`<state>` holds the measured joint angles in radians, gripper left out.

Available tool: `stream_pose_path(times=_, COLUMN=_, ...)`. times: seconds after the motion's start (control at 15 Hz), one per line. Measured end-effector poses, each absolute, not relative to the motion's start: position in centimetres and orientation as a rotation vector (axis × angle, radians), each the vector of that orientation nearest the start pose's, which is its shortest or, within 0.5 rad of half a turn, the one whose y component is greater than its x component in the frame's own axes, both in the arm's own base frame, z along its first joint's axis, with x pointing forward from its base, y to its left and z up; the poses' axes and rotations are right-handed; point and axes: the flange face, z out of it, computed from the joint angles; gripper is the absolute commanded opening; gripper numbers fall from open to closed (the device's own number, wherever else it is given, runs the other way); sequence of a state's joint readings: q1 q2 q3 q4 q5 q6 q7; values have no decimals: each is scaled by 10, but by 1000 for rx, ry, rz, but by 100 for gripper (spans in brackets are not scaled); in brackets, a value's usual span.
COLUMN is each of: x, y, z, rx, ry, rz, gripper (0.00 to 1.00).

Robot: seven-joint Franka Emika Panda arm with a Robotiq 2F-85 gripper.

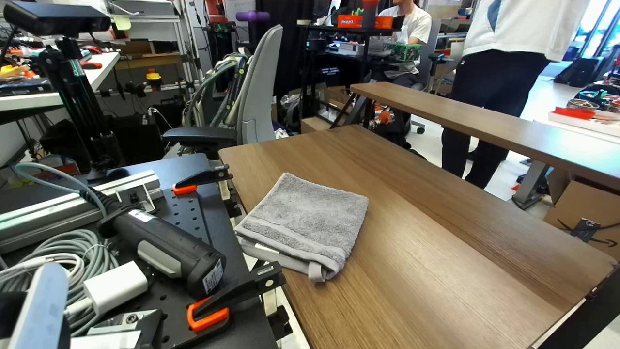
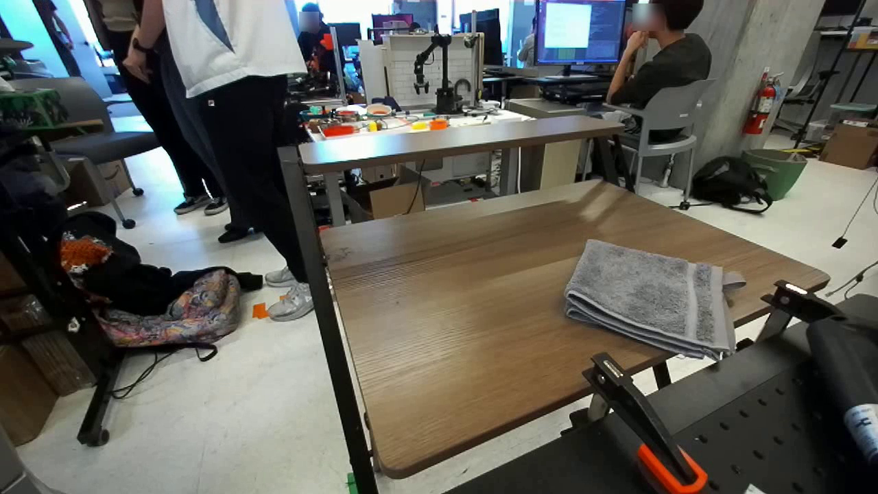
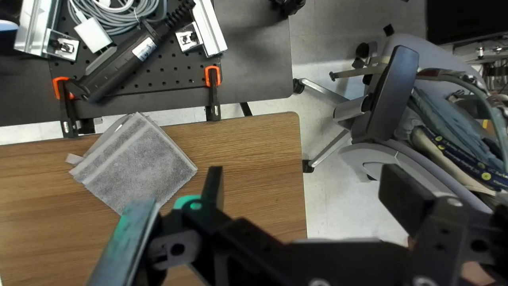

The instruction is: Push the towel backwards.

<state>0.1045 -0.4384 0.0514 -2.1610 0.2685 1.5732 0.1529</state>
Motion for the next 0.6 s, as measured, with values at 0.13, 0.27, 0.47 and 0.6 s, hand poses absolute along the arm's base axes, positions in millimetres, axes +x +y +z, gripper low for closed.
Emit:
stream_pose_path(times=0.13, x=402, y=93, z=555, rx=-2909, ry=54, rz=204, gripper=100)
stream_pose_path(times=0.27, x=412, y=91, z=539, rx=-2908, ry=85, rz=135, gripper=100)
stream_pose_path(times=0.47, x=431, y=85, z=500, rx=-2914, ry=141, rz=62, gripper=100)
stream_pose_path(times=0.6, x=442, y=79, z=470, rx=-2917, ry=185, rz=34, gripper=100)
